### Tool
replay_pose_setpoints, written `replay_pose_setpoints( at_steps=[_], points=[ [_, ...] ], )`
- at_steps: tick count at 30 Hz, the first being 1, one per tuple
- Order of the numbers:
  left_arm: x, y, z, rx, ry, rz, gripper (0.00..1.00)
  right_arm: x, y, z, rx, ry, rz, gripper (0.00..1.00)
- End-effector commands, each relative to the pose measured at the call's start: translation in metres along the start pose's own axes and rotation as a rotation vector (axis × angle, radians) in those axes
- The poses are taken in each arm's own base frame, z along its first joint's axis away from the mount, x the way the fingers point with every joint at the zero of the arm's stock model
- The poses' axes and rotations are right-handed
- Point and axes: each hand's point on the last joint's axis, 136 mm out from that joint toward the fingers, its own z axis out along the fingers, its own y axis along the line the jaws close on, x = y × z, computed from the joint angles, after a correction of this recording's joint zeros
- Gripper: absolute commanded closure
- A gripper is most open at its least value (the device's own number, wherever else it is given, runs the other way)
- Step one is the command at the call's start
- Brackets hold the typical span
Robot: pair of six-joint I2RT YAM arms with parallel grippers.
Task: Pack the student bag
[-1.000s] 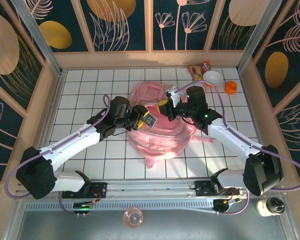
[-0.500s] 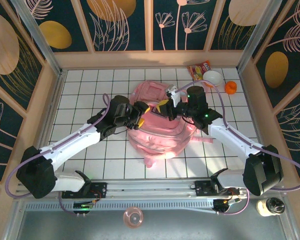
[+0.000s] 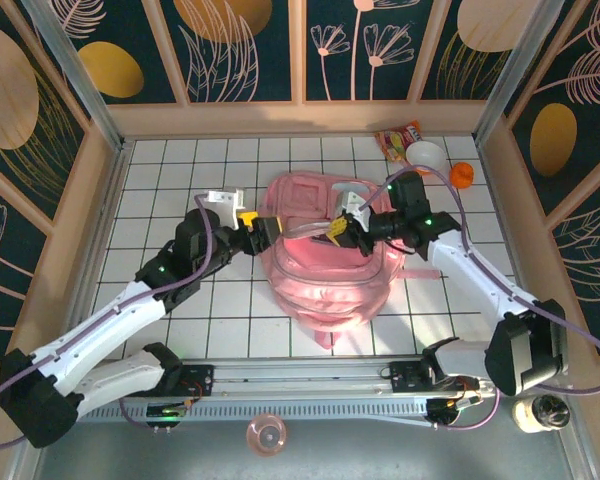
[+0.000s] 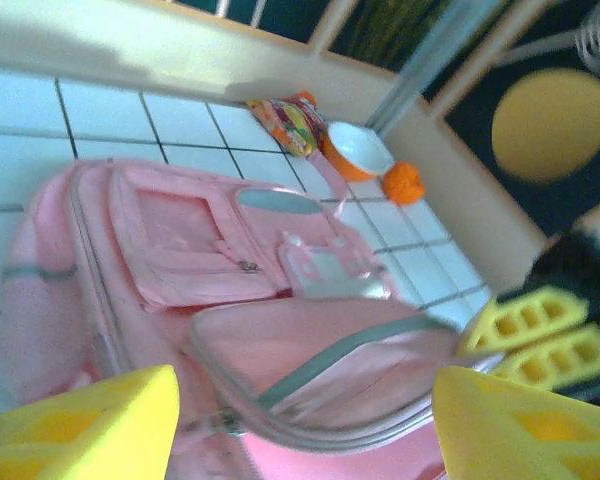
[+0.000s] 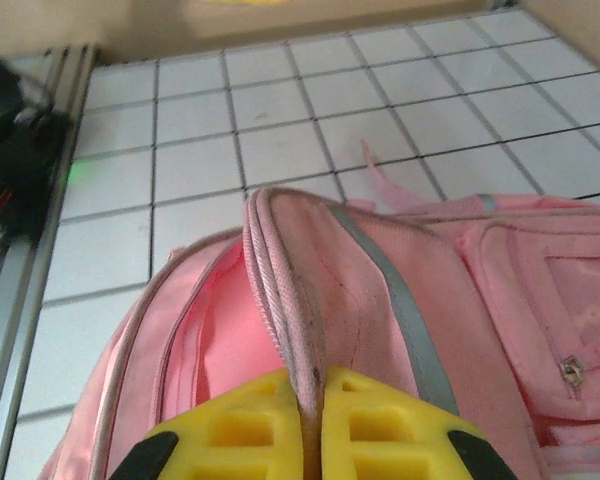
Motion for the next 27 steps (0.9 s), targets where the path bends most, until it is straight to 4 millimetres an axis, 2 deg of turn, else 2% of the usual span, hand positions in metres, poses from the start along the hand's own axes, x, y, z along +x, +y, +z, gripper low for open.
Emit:
replay_pose_setpoints(
  at_steps=[1, 3, 7, 9, 12, 16, 21, 27],
  points=[
    [0.015, -0.012, 0.003, 0.172, 0.066, 0.425, 0.31, -0.002, 0.021, -0.007, -0.146, -0.009, -0.156, 1.0],
    [0.031, -0.012, 0.006, 0.284, 0.145, 0.469, 0.32, 0.005, 0.021, -0.006, -0.173, 0.007, -0.152, 1.0],
    [0.042, -0.003, 0.005, 0.466, 0.196, 0.451, 0.3, 0.003, 0.021, -0.006, -0.194, -0.021, -0.137, 1.0],
    [0.052, 0.006, 0.007, 0.538, 0.237, 0.473, 0.24, 0.0, 0.018, -0.007, -0.196, -0.04, -0.127, 1.0],
    [0.072, 0.021, 0.018, 0.573, 0.306, 0.57, 0.19, -0.003, 0.018, -0.005, -0.207, -0.056, -0.122, 1.0],
    [0.083, 0.034, 0.038, 0.601, 0.381, 0.638, 0.15, 0.0, 0.017, -0.005, -0.201, -0.04, -0.113, 1.0],
    [0.102, 0.044, 0.052, 0.689, 0.496, 0.674, 0.16, 0.003, 0.013, -0.004, -0.178, -0.023, -0.096, 1.0],
    [0.115, 0.03, 0.053, 0.773, 0.54, 0.671, 0.27, 0.004, 0.005, -0.002, -0.147, -0.009, -0.063, 1.0]
  ],
)
